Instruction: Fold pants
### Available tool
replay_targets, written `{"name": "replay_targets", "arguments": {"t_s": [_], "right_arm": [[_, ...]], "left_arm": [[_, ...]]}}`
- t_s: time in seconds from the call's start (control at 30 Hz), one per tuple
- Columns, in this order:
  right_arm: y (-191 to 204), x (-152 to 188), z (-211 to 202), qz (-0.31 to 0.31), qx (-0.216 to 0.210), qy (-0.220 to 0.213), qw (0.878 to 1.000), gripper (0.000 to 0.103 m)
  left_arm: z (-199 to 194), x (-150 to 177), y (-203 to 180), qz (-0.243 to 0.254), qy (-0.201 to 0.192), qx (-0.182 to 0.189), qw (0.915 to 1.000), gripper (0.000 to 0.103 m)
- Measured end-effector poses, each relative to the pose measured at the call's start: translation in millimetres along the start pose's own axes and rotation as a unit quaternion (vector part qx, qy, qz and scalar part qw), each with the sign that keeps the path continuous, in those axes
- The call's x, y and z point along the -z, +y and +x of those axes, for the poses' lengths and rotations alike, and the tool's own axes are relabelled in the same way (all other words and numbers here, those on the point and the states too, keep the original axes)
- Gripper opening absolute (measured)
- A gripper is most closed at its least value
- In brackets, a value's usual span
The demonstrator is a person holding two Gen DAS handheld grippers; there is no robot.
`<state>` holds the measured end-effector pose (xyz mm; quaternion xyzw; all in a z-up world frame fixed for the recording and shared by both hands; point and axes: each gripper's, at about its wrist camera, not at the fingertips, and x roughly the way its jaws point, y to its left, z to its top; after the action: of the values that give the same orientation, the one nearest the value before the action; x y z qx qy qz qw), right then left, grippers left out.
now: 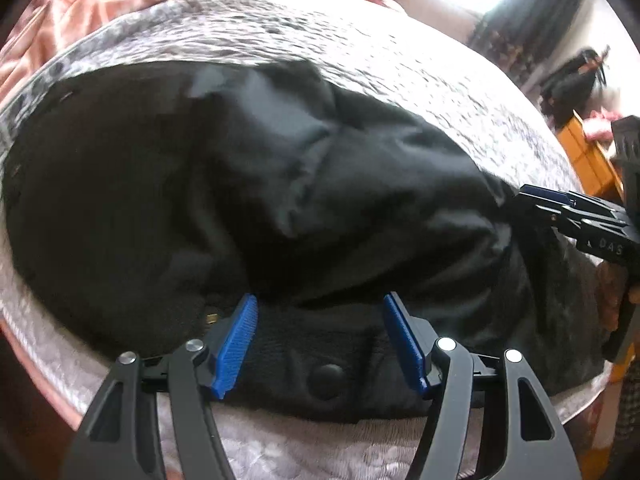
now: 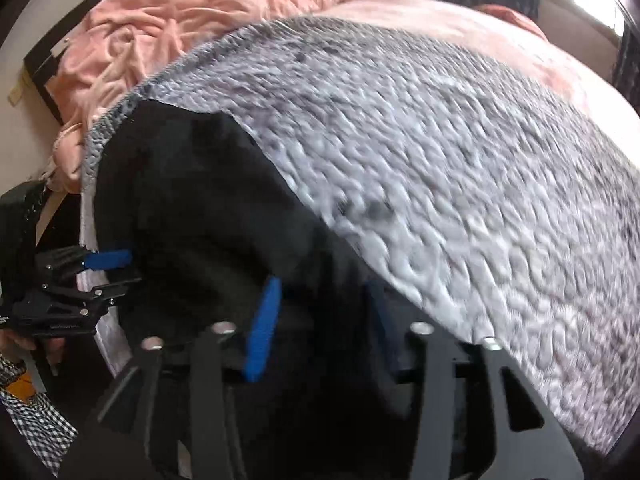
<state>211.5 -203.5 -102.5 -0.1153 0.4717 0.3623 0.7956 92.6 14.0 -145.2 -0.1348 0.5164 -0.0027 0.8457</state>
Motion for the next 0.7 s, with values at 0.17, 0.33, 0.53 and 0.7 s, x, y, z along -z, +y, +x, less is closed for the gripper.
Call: {"name": "replay_targets", "arguments": {"t_s": [0.17, 0.33, 0.53, 0.7], "right_arm": [[17.5, -34.2, 29.0, -0.023, -0.043, 0.017, 0.999, 0.060], [30.6, -62.0, 65.8, -0.029, -0.062, 0.043, 0.997, 0.056], [33.2, -76.1, 73.2, -0.032, -0.055, 0.044, 0.997, 0.005], [28.0, -72.9, 91.4, -0.005, -0.028, 0.062, 0.998, 0.005]], "left_arm": [[-4.0, -3.0, 23.1, -0.020, 0.002, 0.016, 0.9997, 0.065], [-3.8, 3.2, 25.5, -0.020, 0.005, 0.024, 0.9995, 0.065], [-5.6, 7.6, 31.9, -0.010, 0.001, 0.025, 0.9996, 0.065], [-0.9, 12.9, 31.9, -0.005, 0.002, 0.023, 0.9997, 0.065]]}}
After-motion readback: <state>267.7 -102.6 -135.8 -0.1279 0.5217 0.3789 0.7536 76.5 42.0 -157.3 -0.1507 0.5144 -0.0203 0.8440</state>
